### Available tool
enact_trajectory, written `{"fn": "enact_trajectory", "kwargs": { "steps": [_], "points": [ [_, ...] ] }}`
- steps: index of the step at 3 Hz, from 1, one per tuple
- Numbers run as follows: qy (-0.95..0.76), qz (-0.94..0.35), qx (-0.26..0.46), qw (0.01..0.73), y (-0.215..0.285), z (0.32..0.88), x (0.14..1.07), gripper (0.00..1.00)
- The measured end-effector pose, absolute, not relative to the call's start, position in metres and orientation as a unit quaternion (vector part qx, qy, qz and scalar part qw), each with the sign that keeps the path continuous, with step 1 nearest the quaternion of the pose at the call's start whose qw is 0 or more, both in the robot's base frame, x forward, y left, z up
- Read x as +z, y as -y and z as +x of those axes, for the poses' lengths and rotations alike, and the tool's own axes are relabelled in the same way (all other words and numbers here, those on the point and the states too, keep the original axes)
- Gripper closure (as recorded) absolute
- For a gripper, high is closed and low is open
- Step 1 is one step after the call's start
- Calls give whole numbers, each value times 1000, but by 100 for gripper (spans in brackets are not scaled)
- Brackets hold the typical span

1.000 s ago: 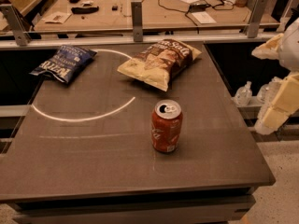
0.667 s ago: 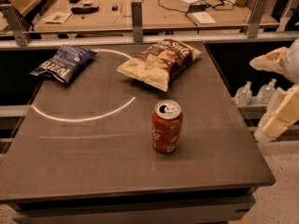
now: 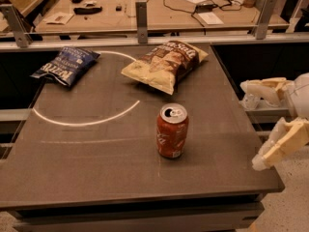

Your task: Knock coke can over

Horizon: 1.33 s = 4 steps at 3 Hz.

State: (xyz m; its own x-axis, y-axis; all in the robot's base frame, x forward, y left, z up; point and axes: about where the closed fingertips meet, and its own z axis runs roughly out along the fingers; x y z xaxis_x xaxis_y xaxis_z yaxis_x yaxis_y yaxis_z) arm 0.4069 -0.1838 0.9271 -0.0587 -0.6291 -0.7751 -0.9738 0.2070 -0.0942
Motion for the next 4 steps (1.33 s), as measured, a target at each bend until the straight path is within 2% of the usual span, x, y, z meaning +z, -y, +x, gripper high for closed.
{"fn": "enact_trajectory", "kwargs": {
  "steps": [1,2,4],
  "points": [
    [-652,-574,273,414,147,401,926,0],
    [-653,-573,270,416,145,402,925,0],
    [-627,-550,350,426,126,399,898,0]
  ]
}}
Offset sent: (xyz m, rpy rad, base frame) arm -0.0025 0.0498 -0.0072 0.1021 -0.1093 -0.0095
